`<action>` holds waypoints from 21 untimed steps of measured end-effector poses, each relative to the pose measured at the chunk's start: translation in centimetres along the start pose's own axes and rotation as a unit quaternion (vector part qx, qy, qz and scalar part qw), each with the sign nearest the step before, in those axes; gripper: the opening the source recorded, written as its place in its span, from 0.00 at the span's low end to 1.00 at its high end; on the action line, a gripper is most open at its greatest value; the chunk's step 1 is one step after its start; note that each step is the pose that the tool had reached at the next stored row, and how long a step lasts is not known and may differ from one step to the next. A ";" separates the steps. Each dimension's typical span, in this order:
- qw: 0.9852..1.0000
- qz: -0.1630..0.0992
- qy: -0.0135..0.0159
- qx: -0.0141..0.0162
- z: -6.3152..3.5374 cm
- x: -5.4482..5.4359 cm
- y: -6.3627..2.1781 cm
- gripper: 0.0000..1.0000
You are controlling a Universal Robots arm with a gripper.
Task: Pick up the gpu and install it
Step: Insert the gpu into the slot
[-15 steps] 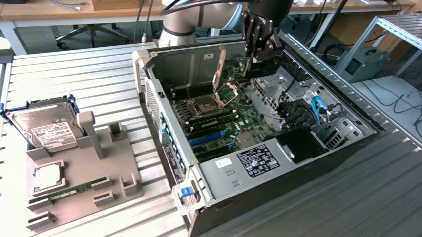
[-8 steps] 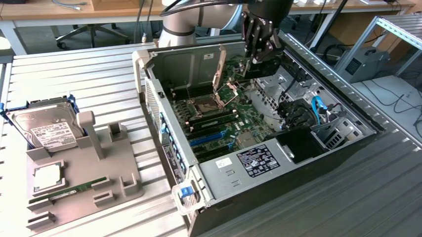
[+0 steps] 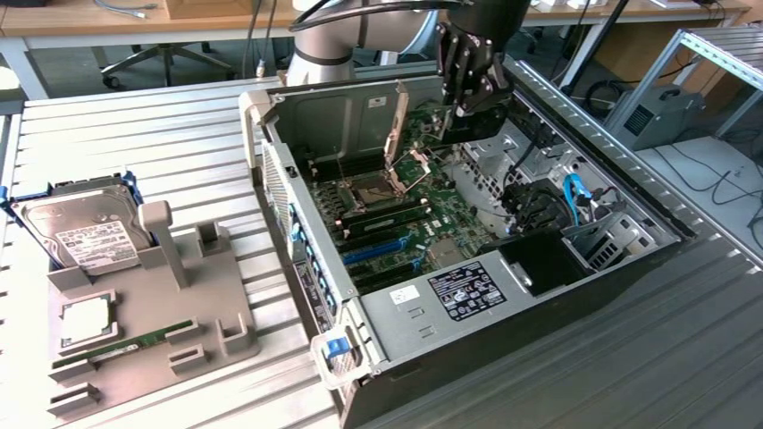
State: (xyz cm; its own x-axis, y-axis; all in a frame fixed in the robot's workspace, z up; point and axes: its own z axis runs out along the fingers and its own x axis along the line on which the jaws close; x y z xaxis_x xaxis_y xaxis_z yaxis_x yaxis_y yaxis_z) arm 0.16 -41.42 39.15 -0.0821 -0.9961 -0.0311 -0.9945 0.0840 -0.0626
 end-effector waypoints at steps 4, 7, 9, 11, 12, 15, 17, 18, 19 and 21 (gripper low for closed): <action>1.000 0.000 0.000 0.000 0.08 0.0 0.01 0.27; 1.000 0.000 0.000 0.000 0.13 0.0 0.02 0.27; 1.000 0.000 0.000 0.000 0.18 0.0 0.03 0.27; 1.000 0.000 0.000 0.000 0.21 0.0 0.04 0.27; 1.000 0.000 0.000 0.000 0.22 0.0 0.04 0.27; 1.000 0.000 0.000 0.000 0.28 0.0 0.05 0.27; 1.000 0.000 0.000 0.000 0.32 0.0 0.06 0.27; 1.000 0.000 0.000 0.000 0.33 0.0 0.07 0.27; 1.000 0.000 0.000 0.000 0.35 0.0 0.07 0.27; 1.000 0.000 0.000 0.000 0.37 0.1 0.08 0.27</action>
State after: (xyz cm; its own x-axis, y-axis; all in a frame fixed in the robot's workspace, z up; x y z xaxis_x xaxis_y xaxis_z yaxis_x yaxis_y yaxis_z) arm 0.10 -41.46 38.77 -0.0821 -0.9961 -0.0311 -0.9945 0.0839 -0.0626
